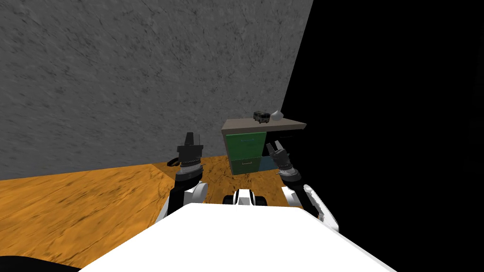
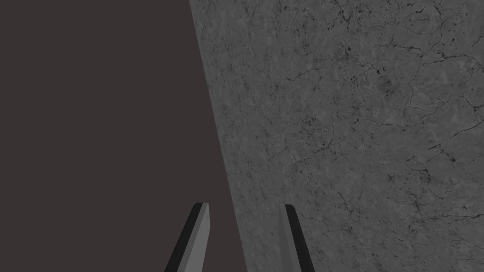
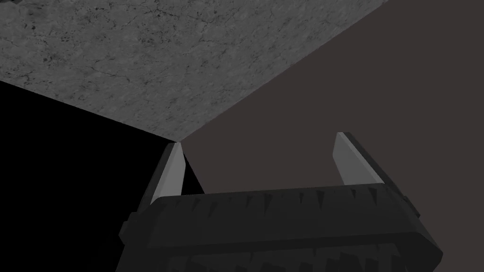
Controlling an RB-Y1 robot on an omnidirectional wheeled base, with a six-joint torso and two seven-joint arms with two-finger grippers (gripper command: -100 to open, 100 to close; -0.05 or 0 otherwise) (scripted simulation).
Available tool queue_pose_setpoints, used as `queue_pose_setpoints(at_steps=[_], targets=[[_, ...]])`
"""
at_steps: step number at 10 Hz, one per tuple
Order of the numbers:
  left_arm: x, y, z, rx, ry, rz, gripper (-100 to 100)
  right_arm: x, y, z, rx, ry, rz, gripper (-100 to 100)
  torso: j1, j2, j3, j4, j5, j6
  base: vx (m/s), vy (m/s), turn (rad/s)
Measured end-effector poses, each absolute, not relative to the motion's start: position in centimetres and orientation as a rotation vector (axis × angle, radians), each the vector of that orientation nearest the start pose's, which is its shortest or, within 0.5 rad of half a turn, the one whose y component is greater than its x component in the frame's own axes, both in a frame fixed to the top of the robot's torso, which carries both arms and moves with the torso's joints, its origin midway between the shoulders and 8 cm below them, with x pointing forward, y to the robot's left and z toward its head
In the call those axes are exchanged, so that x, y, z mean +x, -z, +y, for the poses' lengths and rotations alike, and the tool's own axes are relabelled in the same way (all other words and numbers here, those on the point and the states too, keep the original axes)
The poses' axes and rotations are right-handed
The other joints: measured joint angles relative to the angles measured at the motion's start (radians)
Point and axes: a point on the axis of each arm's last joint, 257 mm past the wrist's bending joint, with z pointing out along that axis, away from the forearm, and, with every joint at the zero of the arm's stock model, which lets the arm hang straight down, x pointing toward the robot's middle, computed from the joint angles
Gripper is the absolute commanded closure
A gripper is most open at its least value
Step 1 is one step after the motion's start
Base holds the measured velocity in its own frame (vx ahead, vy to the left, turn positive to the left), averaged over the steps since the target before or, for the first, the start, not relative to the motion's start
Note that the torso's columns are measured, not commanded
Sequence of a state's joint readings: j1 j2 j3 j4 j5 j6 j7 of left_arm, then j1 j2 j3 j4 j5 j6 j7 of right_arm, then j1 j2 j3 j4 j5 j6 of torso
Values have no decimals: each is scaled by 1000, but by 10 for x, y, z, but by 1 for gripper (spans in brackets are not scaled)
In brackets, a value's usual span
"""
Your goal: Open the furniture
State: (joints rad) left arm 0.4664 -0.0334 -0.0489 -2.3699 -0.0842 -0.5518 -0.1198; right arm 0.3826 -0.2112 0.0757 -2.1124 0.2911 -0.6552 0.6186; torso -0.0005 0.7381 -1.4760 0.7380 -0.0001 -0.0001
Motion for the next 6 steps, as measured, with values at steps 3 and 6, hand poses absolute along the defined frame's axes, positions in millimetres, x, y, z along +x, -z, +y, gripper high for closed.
queue_pose_setpoints(at_steps=[3, 6], targets=[[318, -82, 248, -459, 1227, 532, 0, 366, 12, -176, -148, -585, 883, -100, 1, 0, 0, 0, 0, 0, 46, 54, -71], [318, -82, 248, -459, 1227, 533, 0, 369, 17, -170, -211, -502, 884, -100, 0, 0, 0, 0, 0, 0, 38, 37, -48]])
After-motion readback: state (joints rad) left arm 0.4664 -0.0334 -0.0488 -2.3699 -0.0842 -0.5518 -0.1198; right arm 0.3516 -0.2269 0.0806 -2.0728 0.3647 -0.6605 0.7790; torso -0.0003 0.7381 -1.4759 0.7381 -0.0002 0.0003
